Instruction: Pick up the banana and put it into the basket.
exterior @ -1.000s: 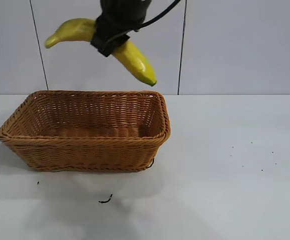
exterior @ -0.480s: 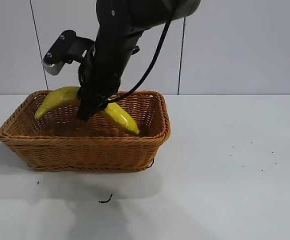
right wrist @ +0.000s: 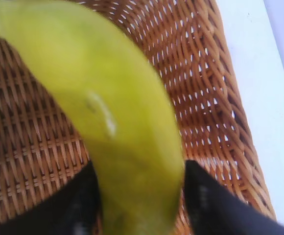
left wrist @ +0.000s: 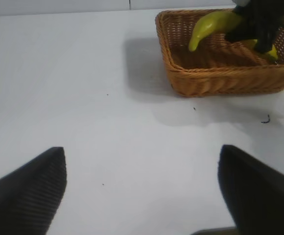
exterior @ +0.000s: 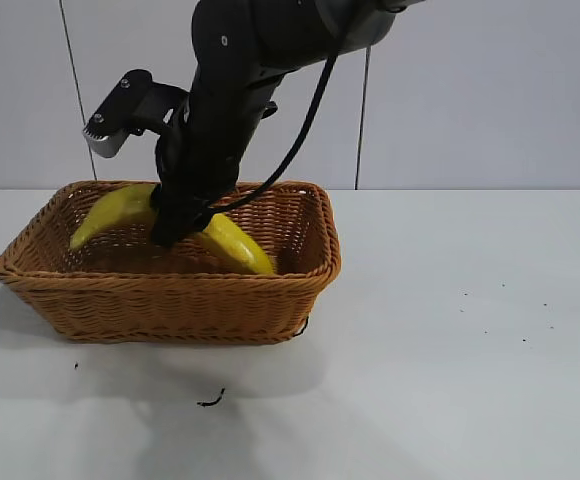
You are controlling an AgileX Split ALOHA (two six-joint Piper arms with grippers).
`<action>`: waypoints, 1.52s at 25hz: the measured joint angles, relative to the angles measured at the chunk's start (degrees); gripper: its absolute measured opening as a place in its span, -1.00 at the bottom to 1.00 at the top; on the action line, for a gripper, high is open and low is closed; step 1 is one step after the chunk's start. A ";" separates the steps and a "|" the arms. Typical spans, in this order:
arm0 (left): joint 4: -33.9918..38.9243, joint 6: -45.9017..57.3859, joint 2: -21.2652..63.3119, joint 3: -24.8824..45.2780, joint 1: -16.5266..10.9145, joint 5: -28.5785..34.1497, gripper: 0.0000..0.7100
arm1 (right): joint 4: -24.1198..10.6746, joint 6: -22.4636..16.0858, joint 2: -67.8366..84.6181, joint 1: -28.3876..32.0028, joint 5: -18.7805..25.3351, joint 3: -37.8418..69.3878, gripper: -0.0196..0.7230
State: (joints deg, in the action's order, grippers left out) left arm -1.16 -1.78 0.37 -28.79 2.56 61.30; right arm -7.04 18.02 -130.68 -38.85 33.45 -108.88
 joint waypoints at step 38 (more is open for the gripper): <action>0.00 0.00 0.00 0.00 0.00 0.00 0.79 | 7.94 -17.71 7.25 40.63 35.82 -2.78 0.91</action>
State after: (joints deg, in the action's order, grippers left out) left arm -1.16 -1.78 0.37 -28.79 2.56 61.30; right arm 0.90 0.31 -123.43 1.78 69.27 -111.67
